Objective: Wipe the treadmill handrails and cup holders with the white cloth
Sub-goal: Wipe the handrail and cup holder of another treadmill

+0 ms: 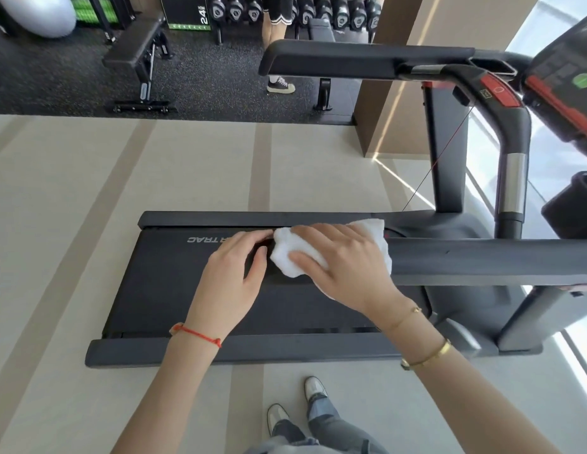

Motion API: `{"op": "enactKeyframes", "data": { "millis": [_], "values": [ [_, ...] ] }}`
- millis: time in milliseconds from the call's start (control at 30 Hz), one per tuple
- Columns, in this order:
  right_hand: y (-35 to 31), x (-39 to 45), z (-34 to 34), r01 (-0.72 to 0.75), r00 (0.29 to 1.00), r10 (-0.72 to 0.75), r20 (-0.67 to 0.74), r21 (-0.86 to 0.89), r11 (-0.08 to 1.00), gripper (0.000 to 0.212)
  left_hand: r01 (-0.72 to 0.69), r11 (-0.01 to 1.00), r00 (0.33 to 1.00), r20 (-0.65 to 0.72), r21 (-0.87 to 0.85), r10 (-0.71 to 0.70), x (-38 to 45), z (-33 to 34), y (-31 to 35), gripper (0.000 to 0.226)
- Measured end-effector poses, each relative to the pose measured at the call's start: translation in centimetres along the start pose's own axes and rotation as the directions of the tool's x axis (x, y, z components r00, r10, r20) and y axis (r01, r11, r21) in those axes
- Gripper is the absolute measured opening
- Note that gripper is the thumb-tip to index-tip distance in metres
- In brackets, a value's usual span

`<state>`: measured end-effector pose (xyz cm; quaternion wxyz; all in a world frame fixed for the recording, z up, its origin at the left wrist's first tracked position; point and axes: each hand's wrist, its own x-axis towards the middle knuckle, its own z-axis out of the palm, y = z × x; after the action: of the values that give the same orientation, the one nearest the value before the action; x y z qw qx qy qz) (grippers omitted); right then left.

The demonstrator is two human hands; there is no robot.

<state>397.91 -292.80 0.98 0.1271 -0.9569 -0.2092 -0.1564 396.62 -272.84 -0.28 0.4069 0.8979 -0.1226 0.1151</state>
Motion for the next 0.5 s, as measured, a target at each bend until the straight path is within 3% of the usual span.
{"op": "enactKeyframes", "data": {
  "millis": [100,167,267,333,500],
  "values": [
    [2.9,-2.5,-1.0,0.038,0.998,-0.039,-0.059,-0.018,0.999,0.037,-0.014,0.999,1.000,0.010,0.035,0.013,0.1,0.0,0.0,0.025],
    [4.5,-2.8,-2.2,-0.108,0.991,0.104,-0.080,-0.053,0.993,0.036,-0.019,0.999,1.000,0.022,0.044,0.018,0.2,-0.2,-0.1,0.025],
    [3.9,-0.7,-2.1,-0.303,0.950,0.308,0.056,-0.080,0.949,0.045,-0.022,0.998,0.999,0.034,0.059,0.020,0.2,-0.2,0.0,0.025],
    [1.6,0.8,-1.2,-0.227,0.968,0.234,0.093,-0.079,0.971,0.047,-0.024,0.998,0.999,0.033,0.062,0.022,0.1,-0.1,0.1,0.025],
    [0.5,-0.2,-0.3,-0.018,0.997,0.017,-0.080,-0.017,1.000,0.038,-0.007,0.998,1.000,0.008,0.065,0.007,0.2,0.1,0.5,0.023]
  ]
}}
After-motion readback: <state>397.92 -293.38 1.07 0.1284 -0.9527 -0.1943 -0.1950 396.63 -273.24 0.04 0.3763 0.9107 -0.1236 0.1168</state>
